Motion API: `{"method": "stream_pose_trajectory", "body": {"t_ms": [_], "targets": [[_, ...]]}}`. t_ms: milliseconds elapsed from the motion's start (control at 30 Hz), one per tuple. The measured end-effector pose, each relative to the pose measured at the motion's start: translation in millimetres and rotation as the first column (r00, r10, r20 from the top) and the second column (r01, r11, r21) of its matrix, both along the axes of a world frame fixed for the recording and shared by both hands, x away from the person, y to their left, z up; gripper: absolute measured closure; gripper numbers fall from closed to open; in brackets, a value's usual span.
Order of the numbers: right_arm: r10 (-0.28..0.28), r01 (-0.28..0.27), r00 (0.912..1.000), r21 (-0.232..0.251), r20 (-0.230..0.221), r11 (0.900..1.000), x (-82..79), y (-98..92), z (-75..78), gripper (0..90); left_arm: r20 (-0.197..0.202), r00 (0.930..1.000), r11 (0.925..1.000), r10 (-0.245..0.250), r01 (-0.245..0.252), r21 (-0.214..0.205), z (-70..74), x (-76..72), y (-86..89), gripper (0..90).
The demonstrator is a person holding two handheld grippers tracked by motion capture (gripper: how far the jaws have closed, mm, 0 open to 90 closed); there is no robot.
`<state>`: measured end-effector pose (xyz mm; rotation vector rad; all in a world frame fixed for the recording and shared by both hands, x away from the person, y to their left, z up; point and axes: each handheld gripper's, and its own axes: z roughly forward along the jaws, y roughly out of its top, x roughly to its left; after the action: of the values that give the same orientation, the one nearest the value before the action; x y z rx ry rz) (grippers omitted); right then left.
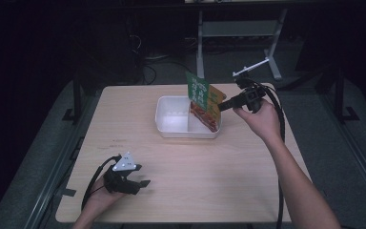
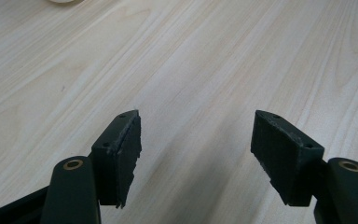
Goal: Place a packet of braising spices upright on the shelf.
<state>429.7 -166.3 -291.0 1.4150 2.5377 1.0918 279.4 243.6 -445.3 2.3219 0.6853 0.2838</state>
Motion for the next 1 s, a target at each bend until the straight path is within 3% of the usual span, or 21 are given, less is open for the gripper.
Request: {"method": "stream_pose_trajectory", "body": {"t_ms": [1000], "targets": [[-0.005, 0.006, 0.9986, 0.021, -0.052, 0.9998, -25.6, -24.7, -43.0, 48.1, -0.001, 0.9999, 0.9999, 0.011, -0.011, -0.001, -0.6, 0.2, -0.5, 30.3]]}}
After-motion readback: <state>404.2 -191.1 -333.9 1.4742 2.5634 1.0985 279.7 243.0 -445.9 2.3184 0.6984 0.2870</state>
